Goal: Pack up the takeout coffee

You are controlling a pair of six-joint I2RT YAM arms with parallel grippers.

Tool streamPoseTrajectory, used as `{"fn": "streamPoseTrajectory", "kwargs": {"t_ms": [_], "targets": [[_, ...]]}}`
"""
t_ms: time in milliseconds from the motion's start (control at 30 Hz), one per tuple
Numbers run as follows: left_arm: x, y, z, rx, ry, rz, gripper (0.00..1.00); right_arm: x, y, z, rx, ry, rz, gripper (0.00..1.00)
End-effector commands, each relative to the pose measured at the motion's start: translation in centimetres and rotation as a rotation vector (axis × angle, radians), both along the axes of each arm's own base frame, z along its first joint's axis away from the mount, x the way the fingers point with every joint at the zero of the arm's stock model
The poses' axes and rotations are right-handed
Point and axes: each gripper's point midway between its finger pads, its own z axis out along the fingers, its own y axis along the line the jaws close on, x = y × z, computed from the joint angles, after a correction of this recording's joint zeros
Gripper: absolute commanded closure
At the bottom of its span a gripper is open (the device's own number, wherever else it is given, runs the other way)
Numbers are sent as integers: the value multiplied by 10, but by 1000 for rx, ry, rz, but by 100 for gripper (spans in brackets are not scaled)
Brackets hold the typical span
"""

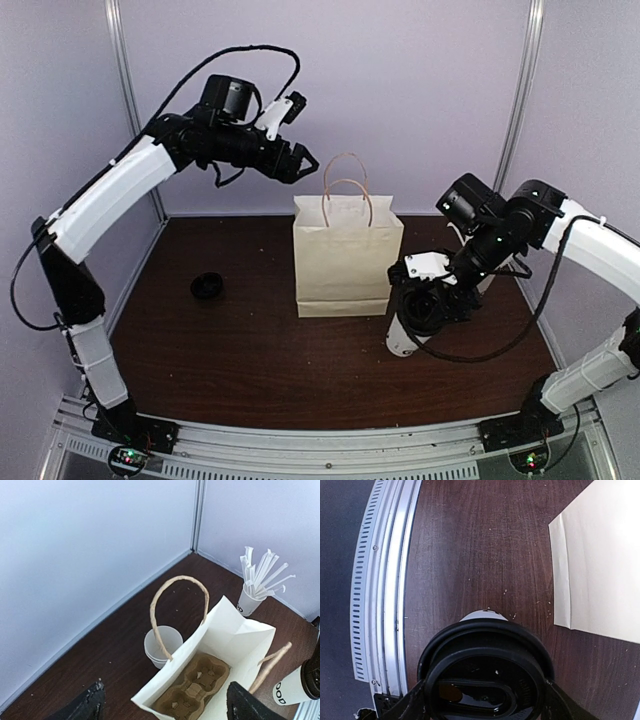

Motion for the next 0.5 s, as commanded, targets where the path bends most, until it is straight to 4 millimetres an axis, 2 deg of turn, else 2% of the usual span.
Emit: {"fn": "streamPoseTrajectory", "kwargs": {"t_ms": [0,133,200,400,467], "targets": [[8,-25,-48,84,201,-122,17,-10,-15,11,74,43,-49,38],[23,-37,-73,106,234,-169,18,-13,-26,17,95,37,-64,38],[26,-43,-81,98,242,-207,22,-15,-28,18,93,41,-66,39],[29,-54,-81,42,245,-252,44,-17,-29,12,92,64,-70,39],[32,-57,-84,41,242,-256,55,-17,-28,12,95,72,-71,39]]}}
